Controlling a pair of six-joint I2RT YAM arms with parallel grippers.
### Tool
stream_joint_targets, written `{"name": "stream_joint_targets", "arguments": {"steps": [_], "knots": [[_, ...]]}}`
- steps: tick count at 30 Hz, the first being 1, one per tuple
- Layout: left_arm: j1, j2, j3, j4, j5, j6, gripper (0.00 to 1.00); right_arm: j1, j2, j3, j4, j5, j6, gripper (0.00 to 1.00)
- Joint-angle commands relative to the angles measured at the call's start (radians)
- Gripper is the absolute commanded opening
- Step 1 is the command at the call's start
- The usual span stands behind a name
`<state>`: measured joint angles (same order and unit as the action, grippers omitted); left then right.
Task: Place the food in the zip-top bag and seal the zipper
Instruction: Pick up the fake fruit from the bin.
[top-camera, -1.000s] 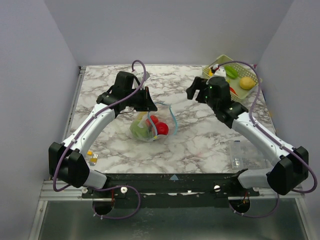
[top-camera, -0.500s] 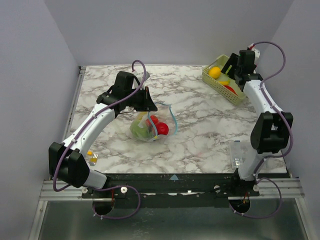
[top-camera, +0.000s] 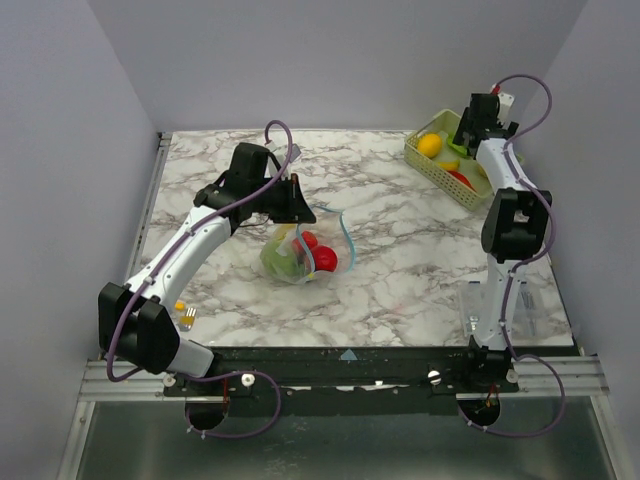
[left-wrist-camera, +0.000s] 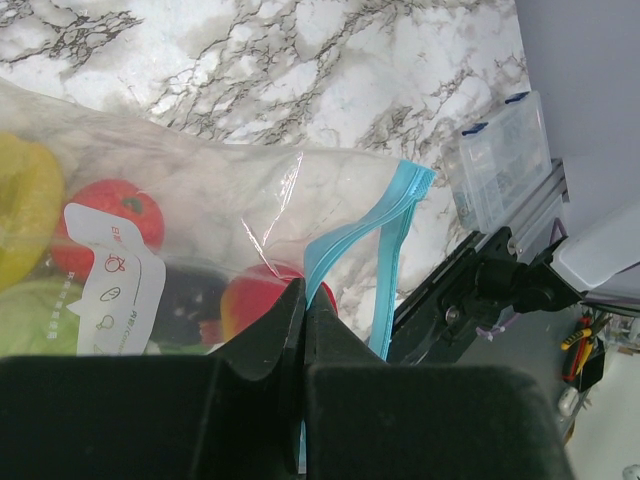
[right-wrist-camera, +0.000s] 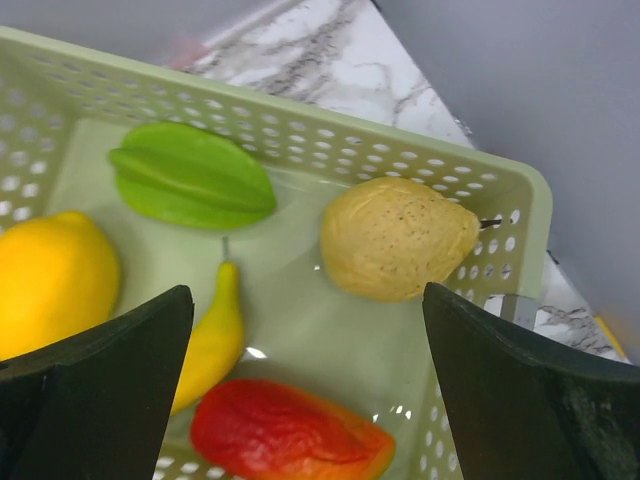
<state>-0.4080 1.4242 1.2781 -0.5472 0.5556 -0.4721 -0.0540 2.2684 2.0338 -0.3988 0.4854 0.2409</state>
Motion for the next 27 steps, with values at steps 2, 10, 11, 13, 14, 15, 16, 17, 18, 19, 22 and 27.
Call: {"name": "stream_joint_targets", "arguments": {"steps": [2,10,11,13,14,15,16,17,18,19,22,27], "knots": [[-0.005,0.017,0.001,0.026,0.043,-0.006,0.00,-0.006,0.105,0.072,-0.048,0.176,-0.107,1.00],[-0.005,0.032,0.005,0.026,0.059,-0.009,0.00,-0.020,0.181,0.074,0.028,0.201,-0.170,1.00],[-0.005,0.033,0.004,0.027,0.061,-0.010,0.00,-0.022,0.187,0.065,0.042,0.200,-0.175,1.00],[-0.005,0.036,0.004,0.027,0.061,-0.011,0.00,-0.023,0.200,0.050,0.084,0.208,-0.203,1.00],[-0.005,0.035,0.004,0.026,0.061,-0.011,0.00,-0.024,0.210,0.049,0.099,0.213,-0.216,0.99],[-0.005,0.035,0.004,0.026,0.061,-0.011,0.00,-0.024,0.219,0.052,0.114,0.230,-0.227,0.99],[-0.005,0.034,0.004,0.028,0.060,-0.010,0.00,-0.024,0.228,0.055,0.127,0.245,-0.230,0.99],[-0.005,0.033,0.004,0.027,0.056,-0.010,0.00,-0.024,0.234,0.055,0.143,0.254,-0.245,0.97],[-0.005,0.033,0.004,0.026,0.053,-0.008,0.00,-0.025,0.237,0.052,0.157,0.254,-0.266,0.96],[-0.005,0.033,0.004,0.024,0.051,-0.006,0.00,-0.025,0.235,0.048,0.173,0.255,-0.270,0.93],[-0.005,0.035,0.006,0.025,0.054,-0.008,0.00,-0.025,0.210,0.024,0.193,0.237,-0.259,0.69],[-0.005,0.032,0.006,0.024,0.054,-0.008,0.00,-0.023,0.087,-0.079,0.209,0.173,-0.181,0.47]]}}
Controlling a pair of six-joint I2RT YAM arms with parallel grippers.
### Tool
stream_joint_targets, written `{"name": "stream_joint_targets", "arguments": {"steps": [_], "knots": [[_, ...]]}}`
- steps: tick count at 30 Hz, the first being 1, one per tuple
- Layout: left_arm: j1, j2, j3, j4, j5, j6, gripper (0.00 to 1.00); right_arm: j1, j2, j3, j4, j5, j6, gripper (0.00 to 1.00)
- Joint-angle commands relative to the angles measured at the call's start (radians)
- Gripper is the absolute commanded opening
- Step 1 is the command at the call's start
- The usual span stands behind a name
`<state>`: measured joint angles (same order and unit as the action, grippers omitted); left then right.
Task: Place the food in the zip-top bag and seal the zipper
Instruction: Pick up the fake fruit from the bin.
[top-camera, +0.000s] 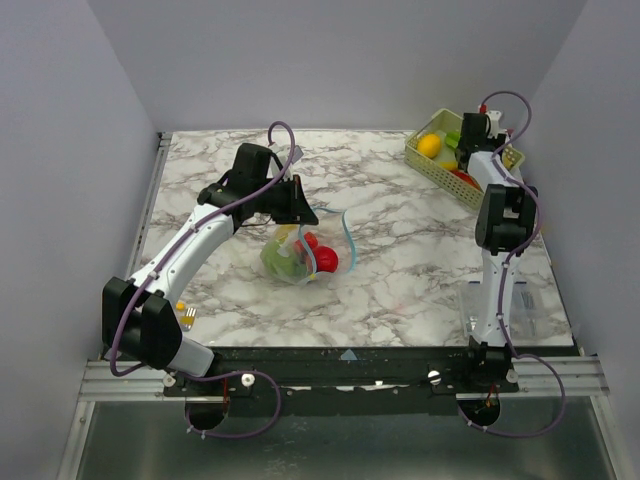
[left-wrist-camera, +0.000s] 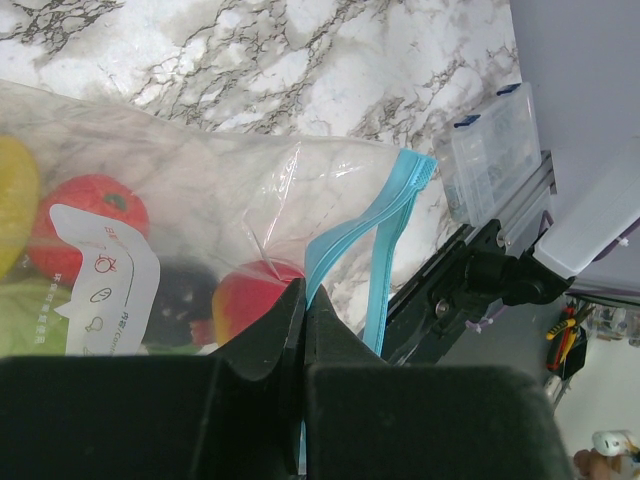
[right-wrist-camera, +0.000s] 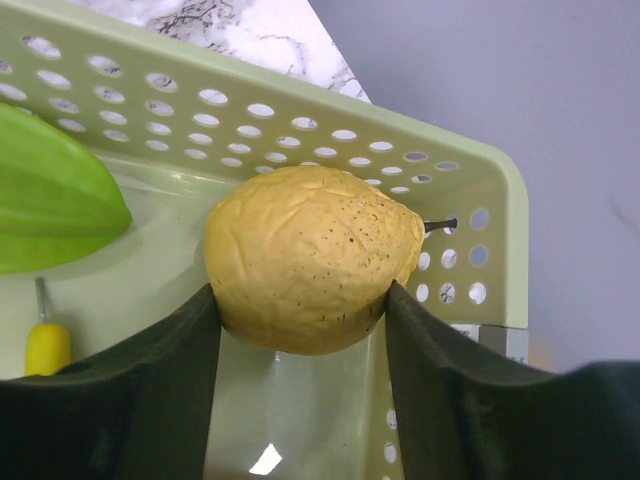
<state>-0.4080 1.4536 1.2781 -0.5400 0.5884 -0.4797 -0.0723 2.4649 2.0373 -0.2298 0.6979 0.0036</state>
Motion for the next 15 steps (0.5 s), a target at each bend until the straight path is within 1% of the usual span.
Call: {"name": "stream_joint_targets", "arguments": {"steps": [1,6,8,11,15], "knots": [[-0.005,0.000,0.006,0.017,0.019,0.000,0.00,-0.005,-0.153,-0.112,0.053,-0.066,0.072,0.45],[-0.005,-0.012,0.004,0.018,0.015,0.001,0.00,-0.006,-0.290,-0.185,0.007,-0.181,0.167,0.28],[-0.005,-0.015,0.004,0.017,0.014,0.001,0.00,-0.005,-0.349,-0.226,-0.008,-0.243,0.218,0.24],[-0.005,-0.018,0.004,0.016,0.014,0.001,0.00,-0.005,-0.453,-0.328,-0.004,-0.391,0.283,0.20],[-0.005,-0.026,0.004,0.017,0.013,0.001,0.00,-0.005,-0.596,-0.500,0.053,-0.669,0.386,0.15]]}}
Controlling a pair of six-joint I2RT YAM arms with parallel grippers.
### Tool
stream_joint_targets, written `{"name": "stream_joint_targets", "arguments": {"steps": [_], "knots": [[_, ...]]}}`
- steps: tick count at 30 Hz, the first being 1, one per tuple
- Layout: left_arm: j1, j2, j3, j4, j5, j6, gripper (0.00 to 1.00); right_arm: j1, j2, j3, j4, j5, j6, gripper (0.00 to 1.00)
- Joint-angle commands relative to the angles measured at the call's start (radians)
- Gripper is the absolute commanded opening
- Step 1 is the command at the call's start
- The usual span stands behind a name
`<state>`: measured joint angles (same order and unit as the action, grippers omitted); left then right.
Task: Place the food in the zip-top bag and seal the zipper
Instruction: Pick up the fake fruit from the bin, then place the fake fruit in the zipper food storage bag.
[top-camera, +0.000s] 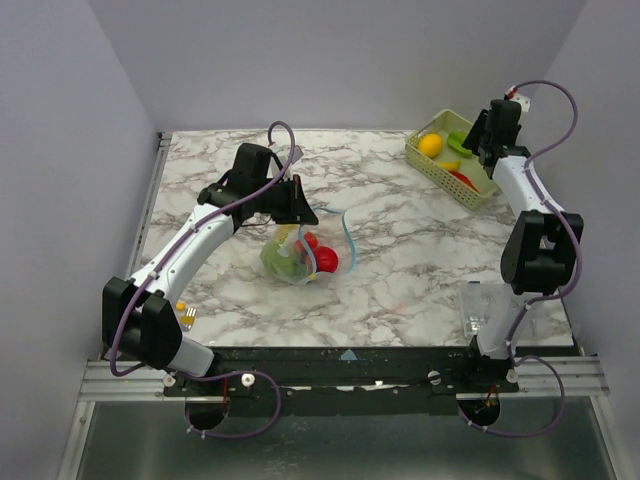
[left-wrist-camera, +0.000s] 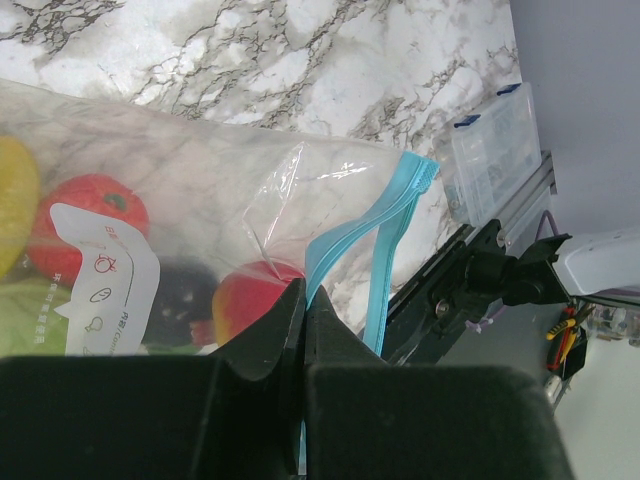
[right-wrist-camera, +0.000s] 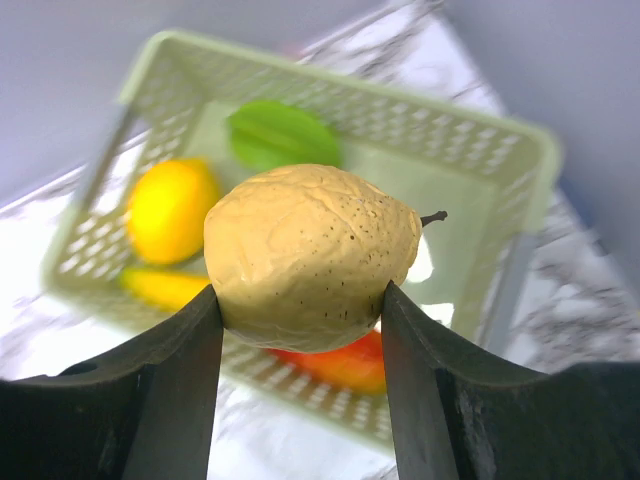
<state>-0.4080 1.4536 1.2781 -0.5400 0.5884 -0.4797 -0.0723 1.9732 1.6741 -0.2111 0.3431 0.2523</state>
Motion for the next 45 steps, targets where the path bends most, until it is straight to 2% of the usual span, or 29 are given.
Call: {"name": "stream_joint_targets", "arguments": {"steps": [1,5,9,12,17,21,24,28,32,37,42,45], "knots": [[-0.005,-0.025,0.001,0.018,0.013,0.001,0.00,-0.005,-0.142,-0.181,0.055,-0.404,0.167,0.14],[-0.005,-0.029,0.003,0.017,0.016,0.000,0.00,-0.003,-0.282,-0.397,0.161,-0.668,0.279,0.10],[-0.005,-0.035,0.003,0.018,0.007,0.001,0.00,0.023,-0.416,-0.562,0.258,-0.828,0.353,0.08],[-0.005,-0.036,0.004,0.014,0.008,0.002,0.00,0.072,-0.502,-0.654,0.268,-0.892,0.371,0.06],[-0.005,-0.045,0.003,0.018,0.009,0.003,0.00,0.219,-0.666,-0.802,0.318,-0.955,0.409,0.05],[-0.005,-0.043,0.003,0.015,0.005,0.003,0.00,0.268,-0.787,-0.903,0.362,-1.047,0.456,0.05],[-0.005,-0.041,0.004,0.014,0.004,0.004,0.00,0.281,-0.886,-0.981,0.447,-1.144,0.517,0.06],[-0.005,-0.043,0.005,0.012,0.002,0.006,0.00,0.316,-0.988,-1.068,0.588,-1.193,0.644,0.07],[-0.005,-0.047,0.006,0.010,0.003,0.007,0.00,0.445,-0.964,-1.082,0.696,-1.176,0.725,0.08],[-0.006,-0.054,0.007,0.006,-0.010,0.012,0.00,0.602,-0.824,-1.075,0.899,-1.126,0.816,0.08],[-0.010,-0.066,0.007,0.006,-0.012,0.012,0.00,0.638,-0.732,-1.099,1.007,-1.031,0.814,0.10],[-0.018,-0.074,0.006,0.006,-0.019,0.015,0.00,0.643,-0.693,-1.104,1.023,-0.963,0.818,0.15]]}}
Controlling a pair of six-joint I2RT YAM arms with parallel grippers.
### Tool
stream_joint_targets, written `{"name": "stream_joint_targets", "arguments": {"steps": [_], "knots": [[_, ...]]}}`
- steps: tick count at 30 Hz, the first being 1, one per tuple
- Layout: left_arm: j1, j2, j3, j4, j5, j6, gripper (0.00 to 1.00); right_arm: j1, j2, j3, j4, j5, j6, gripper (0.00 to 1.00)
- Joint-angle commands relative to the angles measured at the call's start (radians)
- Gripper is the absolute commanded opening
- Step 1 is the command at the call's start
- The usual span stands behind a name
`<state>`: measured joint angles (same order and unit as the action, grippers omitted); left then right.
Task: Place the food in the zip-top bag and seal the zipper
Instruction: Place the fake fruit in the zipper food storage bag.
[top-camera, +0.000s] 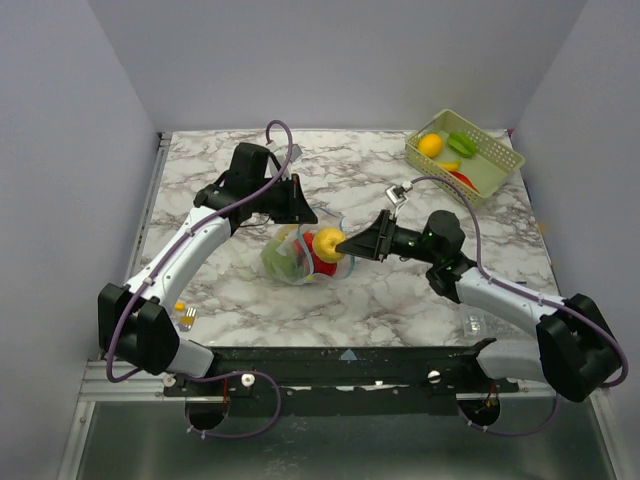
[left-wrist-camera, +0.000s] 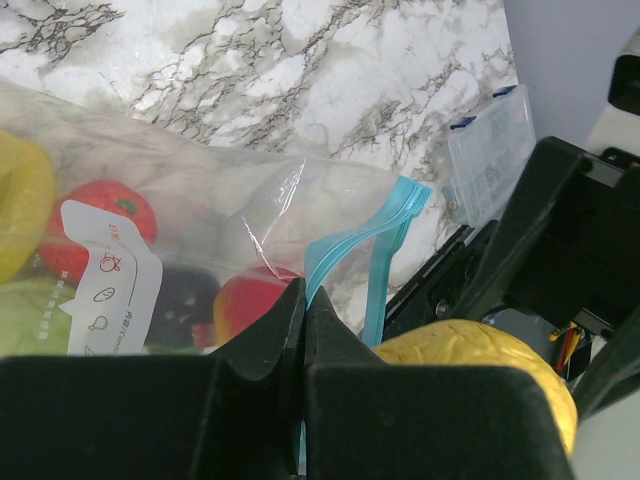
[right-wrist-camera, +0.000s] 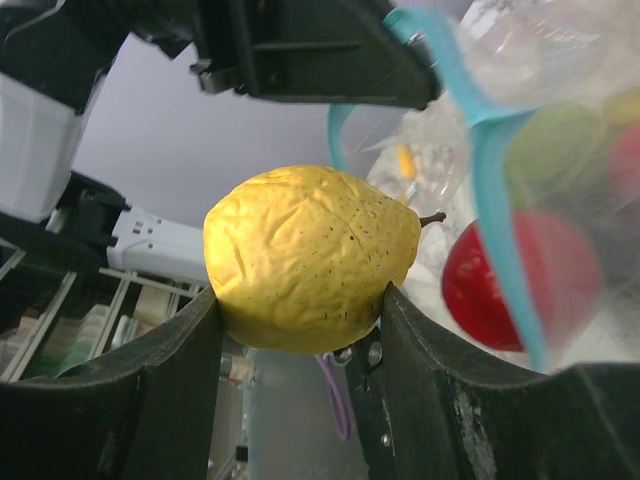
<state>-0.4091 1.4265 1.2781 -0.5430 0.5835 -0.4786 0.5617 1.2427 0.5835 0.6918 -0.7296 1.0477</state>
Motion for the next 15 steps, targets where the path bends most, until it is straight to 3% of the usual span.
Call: {"name": "stream_joint_targets", "arguments": {"steps": [1,4,6,11,15], "knots": [[-0.017,-0.047,0.006,0.008,-0.013,0.014,0.00,0.012,0.047,-0.008,0.096,0.140,0.017,0.17],[-0.017,-0.049,0.008,0.009,-0.012,0.012,0.00,0.033,0.071,0.018,0.015,0.202,-0.026,0.26],[-0.017,-0.052,0.007,0.010,-0.011,0.012,0.00,0.051,0.073,0.032,-0.040,0.245,-0.067,0.38],[-0.019,-0.061,0.004,0.013,-0.015,0.011,0.00,0.106,0.075,0.086,-0.156,0.336,-0.135,0.79],[-0.020,-0.055,0.004,0.014,-0.016,0.010,0.00,0.116,0.080,0.127,-0.235,0.379,-0.155,0.91]]}}
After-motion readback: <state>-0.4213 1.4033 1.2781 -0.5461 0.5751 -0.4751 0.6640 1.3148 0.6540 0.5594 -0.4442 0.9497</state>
